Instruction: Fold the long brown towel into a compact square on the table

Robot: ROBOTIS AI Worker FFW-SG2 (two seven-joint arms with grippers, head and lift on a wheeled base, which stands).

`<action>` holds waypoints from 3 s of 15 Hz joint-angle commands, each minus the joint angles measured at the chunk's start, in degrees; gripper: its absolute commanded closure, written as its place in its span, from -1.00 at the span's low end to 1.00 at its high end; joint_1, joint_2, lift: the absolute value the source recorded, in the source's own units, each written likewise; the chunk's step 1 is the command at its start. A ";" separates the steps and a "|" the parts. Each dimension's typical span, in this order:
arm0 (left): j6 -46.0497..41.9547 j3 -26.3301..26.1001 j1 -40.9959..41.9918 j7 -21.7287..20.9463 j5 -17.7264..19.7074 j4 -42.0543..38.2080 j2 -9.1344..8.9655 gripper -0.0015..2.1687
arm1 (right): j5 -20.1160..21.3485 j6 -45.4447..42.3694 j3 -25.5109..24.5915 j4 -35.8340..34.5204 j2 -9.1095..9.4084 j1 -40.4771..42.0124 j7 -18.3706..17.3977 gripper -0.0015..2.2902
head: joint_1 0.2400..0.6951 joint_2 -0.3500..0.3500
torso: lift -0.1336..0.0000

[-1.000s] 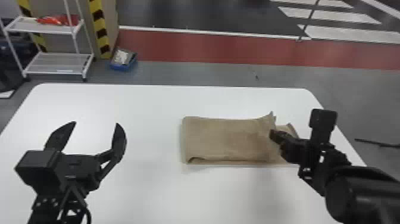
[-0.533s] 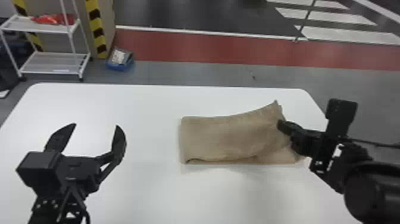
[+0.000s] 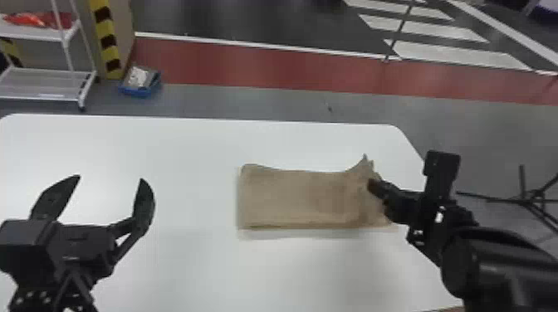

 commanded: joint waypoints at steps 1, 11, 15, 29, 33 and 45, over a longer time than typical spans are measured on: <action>0.00 0.33 0.68 0.15 -0.17 -0.36 0.04 -0.94 | 0.13 -0.97 0.61 0.48 0.08 -0.19 0.34 0.16 | 1.00 -0.68 | -0.73; 0.00 0.25 -0.28 -0.03 -0.25 0.69 -0.05 -0.94 | 2.86 -1.67 -2.20 10.15 -2.21 -4.93 1.92 0.16 | 1.00 -0.78 | -0.73; 0.00 0.60 -0.55 -0.03 -0.25 1.57 0.04 -0.94 | 6.73 -4.48 0.35 18.24 -2.73 -8.54 2.27 -1.00 | 1.00 -0.80 | -0.73; 0.00 1.56 -3.36 0.50 0.54 4.12 -0.05 -0.94 | 0.40 -5.36 15.47 -7.96 3.07 6.67 -1.86 -0.83 | 1.00 -0.36 | -0.73; -0.70 2.44 -3.18 0.50 0.80 4.91 -0.05 -0.94 | 5.85 -9.05 25.92 -5.85 4.47 6.49 -5.55 -0.81 | 1.00 0.00 | -0.73; -5.45 -9.07 -13.20 -1.52 8.01 19.15 -2.95 -0.94 | -2.24 -32.61 -0.44 -6.02 4.39 19.32 -0.19 -0.81 | 1.00 -0.59 | -0.73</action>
